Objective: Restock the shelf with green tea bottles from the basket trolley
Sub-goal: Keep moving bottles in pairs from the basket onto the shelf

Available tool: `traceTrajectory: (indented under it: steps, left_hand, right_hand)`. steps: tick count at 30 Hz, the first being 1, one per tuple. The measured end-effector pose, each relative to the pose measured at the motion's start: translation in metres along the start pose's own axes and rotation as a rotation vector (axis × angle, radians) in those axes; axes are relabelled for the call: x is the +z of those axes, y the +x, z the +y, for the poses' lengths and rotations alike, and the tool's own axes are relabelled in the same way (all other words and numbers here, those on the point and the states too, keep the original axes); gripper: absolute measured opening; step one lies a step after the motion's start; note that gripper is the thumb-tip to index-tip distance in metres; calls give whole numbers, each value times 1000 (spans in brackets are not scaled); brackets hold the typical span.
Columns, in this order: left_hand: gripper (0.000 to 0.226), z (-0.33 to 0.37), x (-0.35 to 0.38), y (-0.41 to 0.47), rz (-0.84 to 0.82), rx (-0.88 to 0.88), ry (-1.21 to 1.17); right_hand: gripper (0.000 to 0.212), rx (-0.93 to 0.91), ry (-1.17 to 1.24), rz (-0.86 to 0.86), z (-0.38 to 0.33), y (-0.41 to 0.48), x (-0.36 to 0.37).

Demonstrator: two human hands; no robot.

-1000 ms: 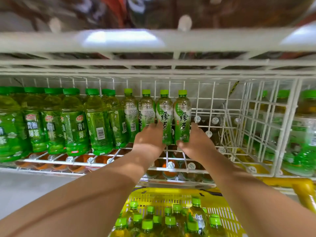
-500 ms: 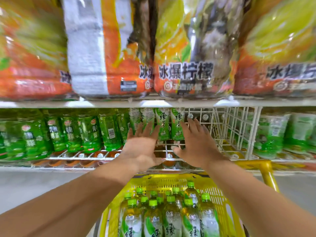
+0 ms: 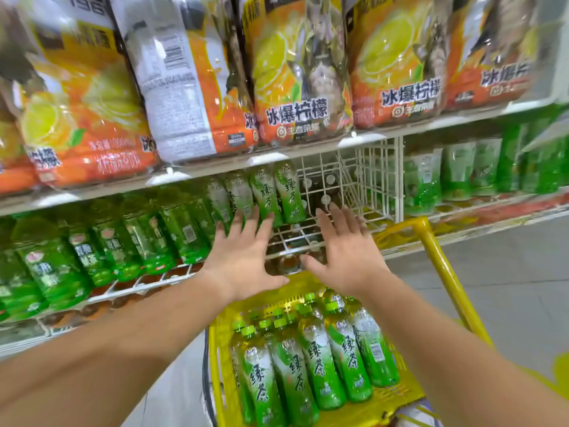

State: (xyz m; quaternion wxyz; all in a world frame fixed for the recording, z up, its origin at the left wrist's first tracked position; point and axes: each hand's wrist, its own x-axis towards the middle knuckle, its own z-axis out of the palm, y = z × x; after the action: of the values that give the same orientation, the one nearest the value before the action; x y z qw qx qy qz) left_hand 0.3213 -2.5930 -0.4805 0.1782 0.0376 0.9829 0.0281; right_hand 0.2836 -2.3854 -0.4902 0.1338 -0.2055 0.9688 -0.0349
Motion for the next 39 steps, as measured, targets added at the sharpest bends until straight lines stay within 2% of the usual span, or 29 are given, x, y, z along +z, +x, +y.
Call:
traceTrajectory:
  steps: [9,18,21,28,39]
  left_hand:
    - [128,35,25,-56,13,-18,29]
    - [128,91,68,-147,-45,-169,-36]
    - [128,111,77,-173,-57,-241,-83]
    - [128,128,111,-194,-48,-298,-125]
    - [124,108,158,-172,-69,-349,-302]
  right_hand:
    - [93,18,4,-54,11,-77,26]
    - [101,-8,42,-130,24,-181,55]
    - [102,-24,52,-108,28,-204,57]
    - [97,-18,89,-131,28,-216,80]
    - [92,89,153,-269,18,-197,132]
